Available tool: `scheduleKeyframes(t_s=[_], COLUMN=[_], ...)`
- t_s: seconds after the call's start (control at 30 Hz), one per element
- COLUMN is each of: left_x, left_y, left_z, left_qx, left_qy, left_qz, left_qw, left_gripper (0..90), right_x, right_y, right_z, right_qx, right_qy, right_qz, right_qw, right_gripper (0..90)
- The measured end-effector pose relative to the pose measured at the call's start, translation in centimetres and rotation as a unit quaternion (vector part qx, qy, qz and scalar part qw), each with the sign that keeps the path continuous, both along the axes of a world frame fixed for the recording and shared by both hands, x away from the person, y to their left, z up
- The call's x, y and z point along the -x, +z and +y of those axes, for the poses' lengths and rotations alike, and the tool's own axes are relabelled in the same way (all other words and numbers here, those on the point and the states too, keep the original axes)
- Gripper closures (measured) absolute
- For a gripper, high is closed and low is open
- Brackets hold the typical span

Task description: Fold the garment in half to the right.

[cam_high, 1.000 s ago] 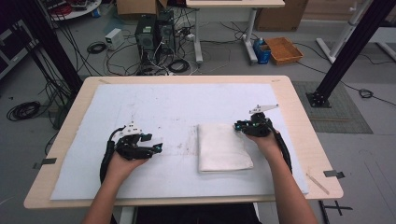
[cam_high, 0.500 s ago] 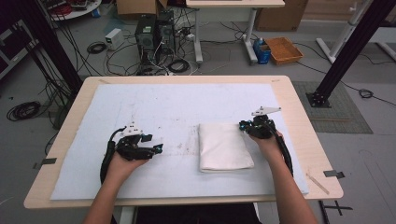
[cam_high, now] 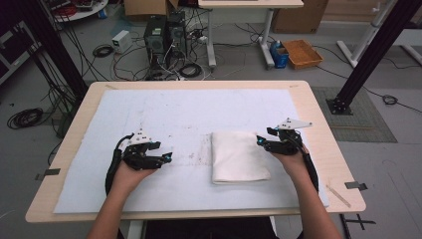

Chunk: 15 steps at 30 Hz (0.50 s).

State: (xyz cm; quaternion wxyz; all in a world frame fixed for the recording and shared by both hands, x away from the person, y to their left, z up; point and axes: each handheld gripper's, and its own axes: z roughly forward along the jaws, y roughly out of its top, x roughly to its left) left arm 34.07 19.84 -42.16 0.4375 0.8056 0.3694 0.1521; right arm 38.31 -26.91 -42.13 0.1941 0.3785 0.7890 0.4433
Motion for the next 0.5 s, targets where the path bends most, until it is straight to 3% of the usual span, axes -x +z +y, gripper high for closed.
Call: scheduleKeyframes(t_s=[0.17,0.5], left_x=[-0.1,-0.3], left_y=[0.3,1.2], left_z=[0.1,0.8], left_qx=[0.003,-0.011], left_qy=[-0.004,0.002], left_qz=[-0.009,-0.023], left_qw=[0.9999,0.9997], left_gripper=[33.7,30.9], right_x=[0.1,0.5], right_y=[-0.5,0.1], right_z=[0.3,0.7], right_qx=[0.000,-0.002], right_qy=[0.010,0.042], right_qz=[0.007,0.006], right_qw=[0.9999,0.9991], right_gripper=[37.4,29.7])
